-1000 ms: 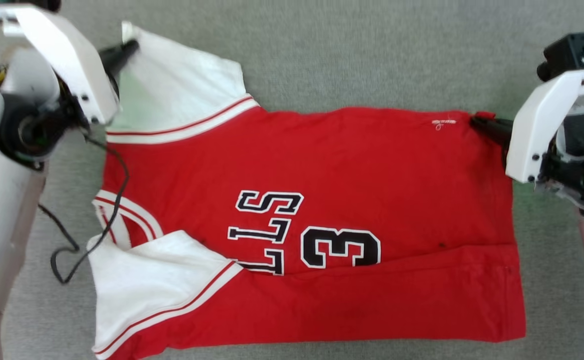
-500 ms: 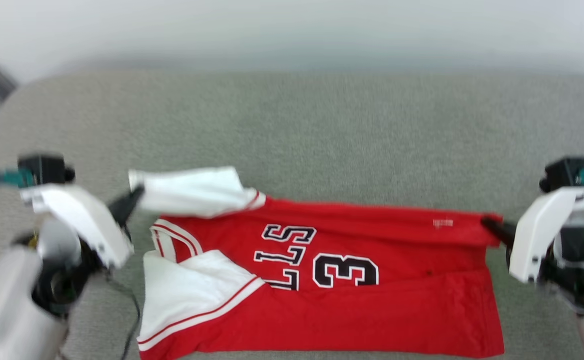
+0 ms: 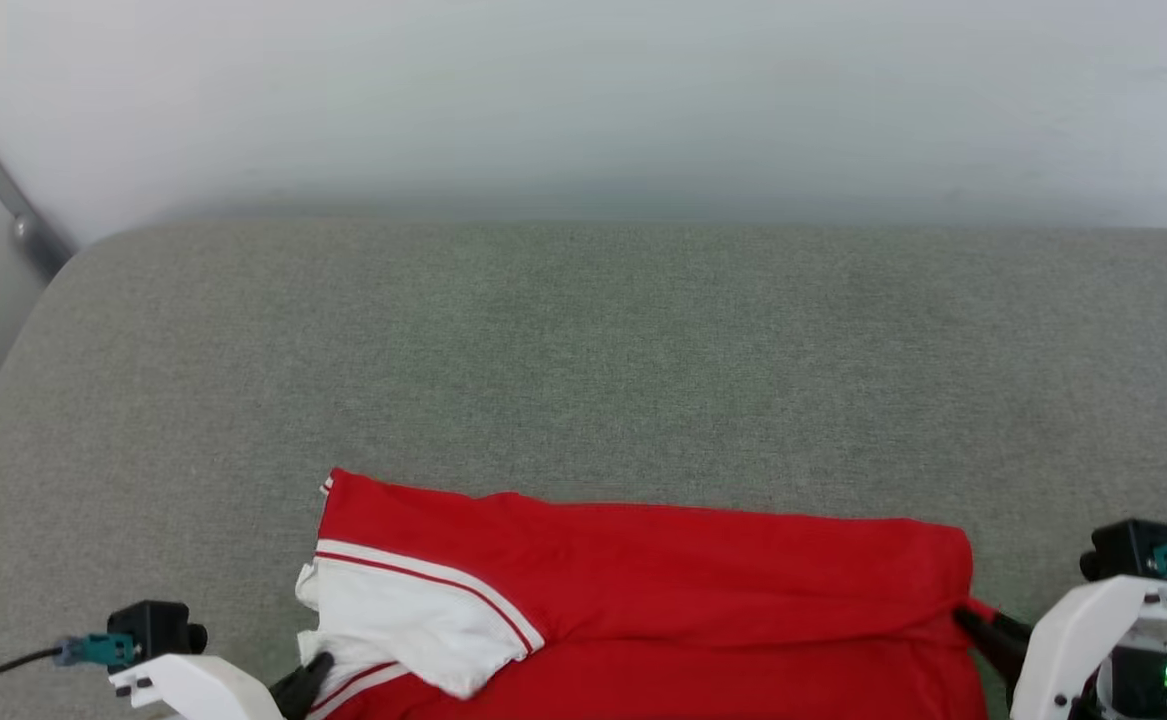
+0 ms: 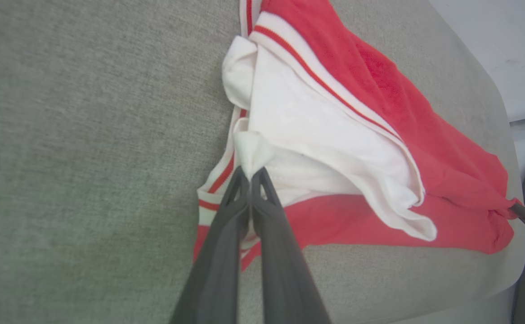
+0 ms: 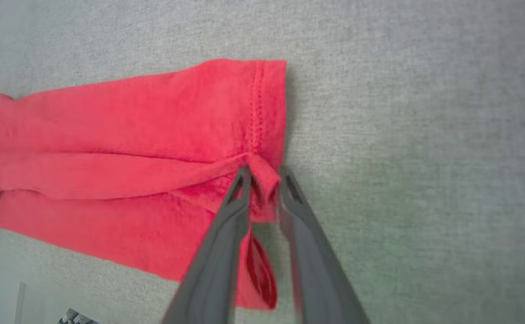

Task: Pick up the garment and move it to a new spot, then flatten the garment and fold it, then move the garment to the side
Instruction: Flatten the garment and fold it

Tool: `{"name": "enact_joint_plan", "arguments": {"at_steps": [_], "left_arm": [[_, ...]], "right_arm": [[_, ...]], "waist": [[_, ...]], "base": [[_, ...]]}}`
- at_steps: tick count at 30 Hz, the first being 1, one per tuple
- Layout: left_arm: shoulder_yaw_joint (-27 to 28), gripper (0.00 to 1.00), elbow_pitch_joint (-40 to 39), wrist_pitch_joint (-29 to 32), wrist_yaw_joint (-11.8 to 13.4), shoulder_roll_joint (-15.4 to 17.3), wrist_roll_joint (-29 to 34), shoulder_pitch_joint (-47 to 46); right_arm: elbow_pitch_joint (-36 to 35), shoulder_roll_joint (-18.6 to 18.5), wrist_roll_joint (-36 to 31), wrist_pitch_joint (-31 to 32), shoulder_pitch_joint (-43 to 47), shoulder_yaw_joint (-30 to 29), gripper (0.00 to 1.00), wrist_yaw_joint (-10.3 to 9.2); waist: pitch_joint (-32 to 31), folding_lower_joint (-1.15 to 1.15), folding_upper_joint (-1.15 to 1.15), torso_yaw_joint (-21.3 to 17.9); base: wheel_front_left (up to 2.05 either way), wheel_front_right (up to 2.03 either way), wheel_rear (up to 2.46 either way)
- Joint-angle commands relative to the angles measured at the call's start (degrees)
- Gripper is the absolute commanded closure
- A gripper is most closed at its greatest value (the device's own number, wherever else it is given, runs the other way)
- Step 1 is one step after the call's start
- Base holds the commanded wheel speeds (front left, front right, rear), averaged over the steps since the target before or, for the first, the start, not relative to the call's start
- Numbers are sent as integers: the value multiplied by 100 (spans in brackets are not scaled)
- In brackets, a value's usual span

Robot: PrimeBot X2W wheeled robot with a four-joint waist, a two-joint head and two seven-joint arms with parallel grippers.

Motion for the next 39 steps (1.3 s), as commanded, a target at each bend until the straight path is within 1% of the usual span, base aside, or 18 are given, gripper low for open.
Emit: {"name": "enact_joint_plan", "arguments": {"at_steps": [1,4,7,12,16,18,22,27,30,33,34,39], "left_arm": [[-17,0,-11,-56,22,-39,11,94],[-69,0,17,-243,59,-120,130,191],[-40,0,-28,-601,152,-143,363,247],[-8,0,-365,-1212,347,-139,820,314],[29,0,-652,-1634,527,-171,1155,243],[22,0,-784,-1854,610,-187,1353,196],[-28,0,-972,-2320,690,-238,1752,97],[-155,0,-1122,-2779,768,-365,2308,-71],[-176,0,-1223,-2891,853,-466,2578,-145],[-236,0,-1373,-2940,879,-547,2789,-212],[-272,0,-1463,-2961,870,-589,2883,-255],[-365,0,-1652,-2964,812,-654,3031,-438]], "right_arm": [[43,41,36,-125,136,7,0,-1],[38,64,94,-369,323,28,0,0],[-140,3,118,-600,498,52,0,-1],[-794,-161,-56,-800,717,-129,0,-1],[-1261,-224,-187,-560,780,-492,0,0],[-1424,-237,-285,-324,793,-703,0,-1],[-1584,-159,-405,280,742,-1065,0,0],[-1413,-40,-499,1101,692,-1394,0,-1],[-1241,63,-525,1347,641,-1481,0,-1],[-1075,212,-498,1495,622,-1496,0,0],[-912,261,-446,1519,586,-1480,0,-1],[-485,389,-404,1483,358,-1407,0,-1]], "waist": [[-27,2,0,-15],[-97,2,0,-38],[-220,2,0,-82],[-401,2,0,-152],[-539,2,0,-145],[-608,2,0,-125],[-682,2,0,-33],[-663,2,0,198],[-575,2,0,371],[-473,2,0,553],[-398,2,0,666],[-75,2,0,864]], "base": [[0,0,0],[0,0,0],[0,0,0],[0,0,0],[0,0,0],[0,0,0],[0,0,0],[0,0,0],[0,0,0],[0,0,0],[0,0,0],[0,0,0]]}}
